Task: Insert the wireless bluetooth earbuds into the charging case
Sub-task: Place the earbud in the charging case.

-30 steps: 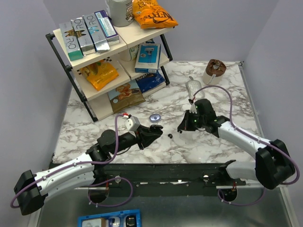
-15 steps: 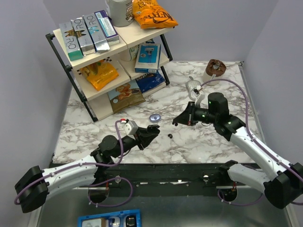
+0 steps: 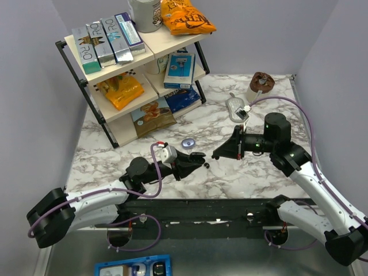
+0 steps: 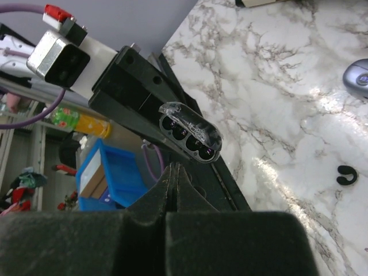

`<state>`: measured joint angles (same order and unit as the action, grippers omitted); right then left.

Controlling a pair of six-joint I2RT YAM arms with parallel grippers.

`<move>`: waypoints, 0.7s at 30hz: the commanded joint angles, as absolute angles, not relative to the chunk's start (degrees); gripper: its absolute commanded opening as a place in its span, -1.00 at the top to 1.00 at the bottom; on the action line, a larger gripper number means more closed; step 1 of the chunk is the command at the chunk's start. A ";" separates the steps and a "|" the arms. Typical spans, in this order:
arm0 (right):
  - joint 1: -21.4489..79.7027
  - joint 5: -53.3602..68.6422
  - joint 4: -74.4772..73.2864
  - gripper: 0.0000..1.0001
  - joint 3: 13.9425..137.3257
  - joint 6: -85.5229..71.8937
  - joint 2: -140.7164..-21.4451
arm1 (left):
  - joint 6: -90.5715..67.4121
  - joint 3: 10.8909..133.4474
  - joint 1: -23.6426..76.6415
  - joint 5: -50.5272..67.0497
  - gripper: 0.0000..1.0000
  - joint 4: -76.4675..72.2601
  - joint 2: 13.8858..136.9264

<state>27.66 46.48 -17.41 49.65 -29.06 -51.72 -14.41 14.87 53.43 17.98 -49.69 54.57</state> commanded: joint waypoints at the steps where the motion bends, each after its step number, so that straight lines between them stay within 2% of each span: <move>1: 27.42 53.52 -18.46 0.99 49.75 -29.53 -51.15 | -13.89 17.75 53.00 25.22 1.00 -57.30 57.39; 21: 28.04 58.53 -15.47 0.99 50.98 -31.11 -52.12 | -18.01 20.92 52.65 32.51 1.00 -65.83 65.65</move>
